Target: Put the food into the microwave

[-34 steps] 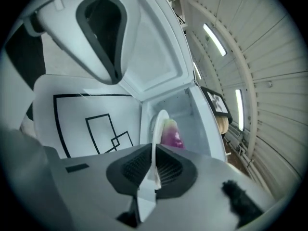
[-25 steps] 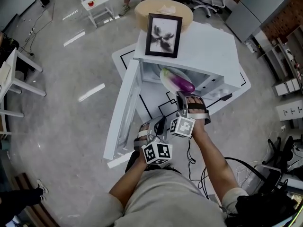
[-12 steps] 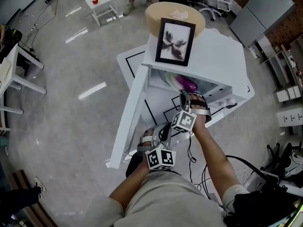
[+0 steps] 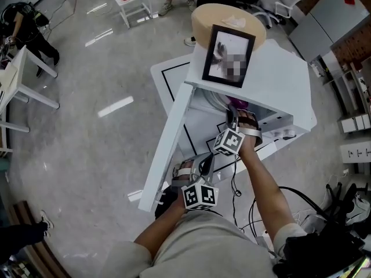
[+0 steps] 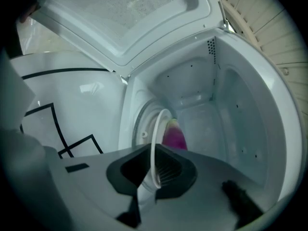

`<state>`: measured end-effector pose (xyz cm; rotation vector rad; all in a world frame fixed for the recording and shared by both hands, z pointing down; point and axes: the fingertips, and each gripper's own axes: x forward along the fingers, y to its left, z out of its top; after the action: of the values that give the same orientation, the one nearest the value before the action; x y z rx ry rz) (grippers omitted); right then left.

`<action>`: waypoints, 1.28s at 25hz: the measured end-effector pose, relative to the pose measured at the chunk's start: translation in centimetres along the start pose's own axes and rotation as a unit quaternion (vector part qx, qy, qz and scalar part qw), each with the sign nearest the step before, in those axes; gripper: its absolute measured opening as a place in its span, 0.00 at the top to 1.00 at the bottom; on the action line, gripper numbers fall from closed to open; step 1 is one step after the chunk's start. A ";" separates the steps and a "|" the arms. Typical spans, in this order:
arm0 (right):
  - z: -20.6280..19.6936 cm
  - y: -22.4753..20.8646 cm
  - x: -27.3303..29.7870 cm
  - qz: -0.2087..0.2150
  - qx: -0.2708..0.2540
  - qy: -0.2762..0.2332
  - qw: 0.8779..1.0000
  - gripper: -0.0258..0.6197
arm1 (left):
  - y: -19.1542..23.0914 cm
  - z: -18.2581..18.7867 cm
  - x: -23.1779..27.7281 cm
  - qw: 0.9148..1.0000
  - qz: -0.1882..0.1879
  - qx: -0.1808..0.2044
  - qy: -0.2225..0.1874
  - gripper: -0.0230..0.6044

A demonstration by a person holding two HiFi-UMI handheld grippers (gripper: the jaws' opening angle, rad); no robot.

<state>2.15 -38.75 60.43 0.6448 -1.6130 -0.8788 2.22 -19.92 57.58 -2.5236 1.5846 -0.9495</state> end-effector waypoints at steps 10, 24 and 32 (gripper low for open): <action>-0.5 -1.8 2.9 -0.005 0.018 0.014 1.000 0.91 | -1.1 -0.2 0.5 1.000 -0.021 -0.006 0.005 0.95; 0.8 -3.1 2.1 0.084 0.291 -0.088 0.949 0.75 | -1.8 -1.2 1.1 0.998 -0.041 -0.038 0.025 0.95; 0.9 -4.0 0.0 0.083 0.367 -0.125 0.918 0.75 | -0.8 -1.5 1.1 0.995 -0.031 -0.087 0.022 0.95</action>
<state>1.08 -40.86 57.13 0.9119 -2.2126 -0.2036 2.43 -19.99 59.61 -2.6993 1.6803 -0.9164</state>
